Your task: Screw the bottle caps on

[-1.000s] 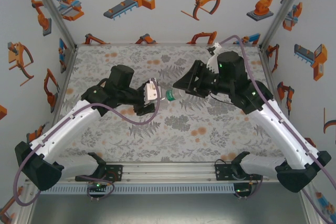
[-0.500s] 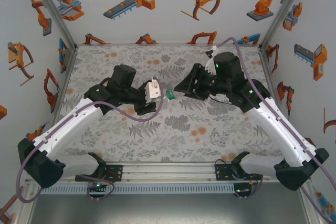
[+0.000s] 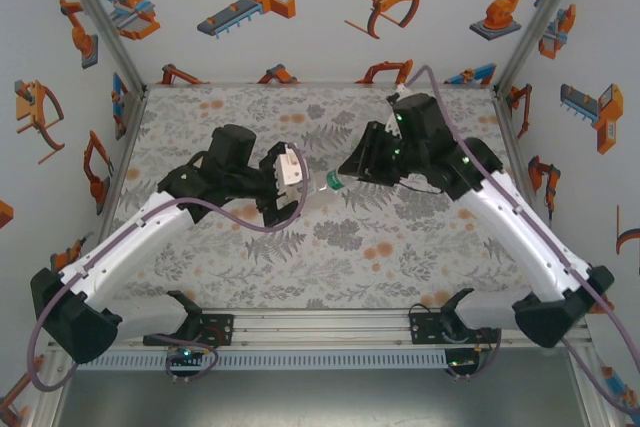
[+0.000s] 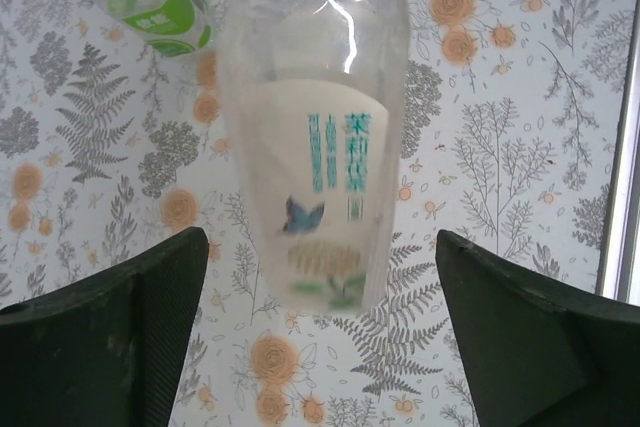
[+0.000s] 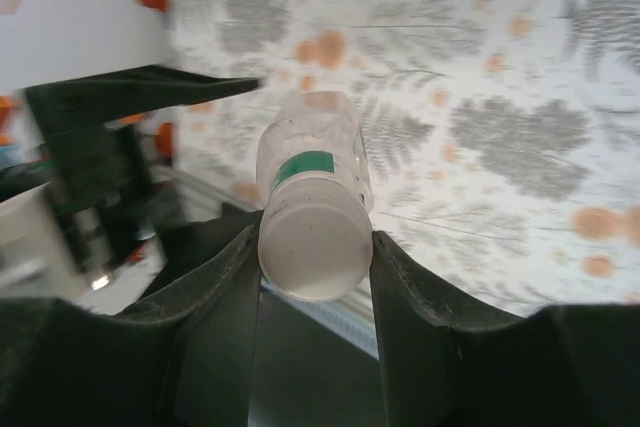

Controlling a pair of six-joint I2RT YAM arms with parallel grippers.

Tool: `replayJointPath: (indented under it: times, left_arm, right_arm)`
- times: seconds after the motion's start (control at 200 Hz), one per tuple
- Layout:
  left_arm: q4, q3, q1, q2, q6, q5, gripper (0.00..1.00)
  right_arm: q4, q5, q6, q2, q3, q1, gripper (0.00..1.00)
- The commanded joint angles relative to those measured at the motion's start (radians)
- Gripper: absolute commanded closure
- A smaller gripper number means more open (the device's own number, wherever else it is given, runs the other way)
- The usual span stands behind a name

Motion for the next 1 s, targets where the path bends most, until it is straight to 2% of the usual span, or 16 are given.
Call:
replayJointPath:
  times: [0.0,0.08,0.185,0.36,0.521,0.581,0.716,0.851,0.996]
  left_arm:
    - [0.057,-0.017,0.013,-0.036,-0.054,-0.014,0.10]
    - [0.065,-0.020,0.016,-0.043,-0.074,-0.032,0.09]
    - [0.088,-0.034,0.018,-0.048,-0.119,-0.073,0.09]
    - [0.131,-0.069,0.019,-0.067,-0.186,-0.105,0.08]
    - [0.131,-0.094,0.018,-0.089,-0.205,-0.104,0.07]
    - [0.128,-0.100,0.019,-0.095,-0.207,-0.111,0.07]
    - [0.126,-0.100,0.018,-0.095,-0.205,-0.133,0.05]
    - [0.140,-0.100,0.024,-0.084,-0.218,-0.173,0.00]
    - [0.185,-0.118,0.051,-0.071,-0.277,-0.279,0.03]
  right_arm:
    - [-0.234,0.176,-0.236,0.128,0.147,-0.006,0.78]
    - [-0.307,0.289,-0.331,0.225,0.232,-0.007,0.79]
    - [-0.270,0.373,-0.421,0.318,0.279,-0.016,0.79]
    - [-0.185,0.386,-0.472,0.434,0.329,-0.052,0.80]
    - [-0.178,0.355,-0.479,0.472,0.321,-0.075,0.78]
    - [-0.175,0.344,-0.480,0.473,0.309,-0.078,0.71]
    - [-0.185,0.340,-0.481,0.464,0.313,-0.078,0.46]
    - [-0.231,0.352,-0.494,0.462,0.391,-0.090,0.37]
    - [-0.286,0.377,-0.525,0.443,0.483,-0.112,0.30]
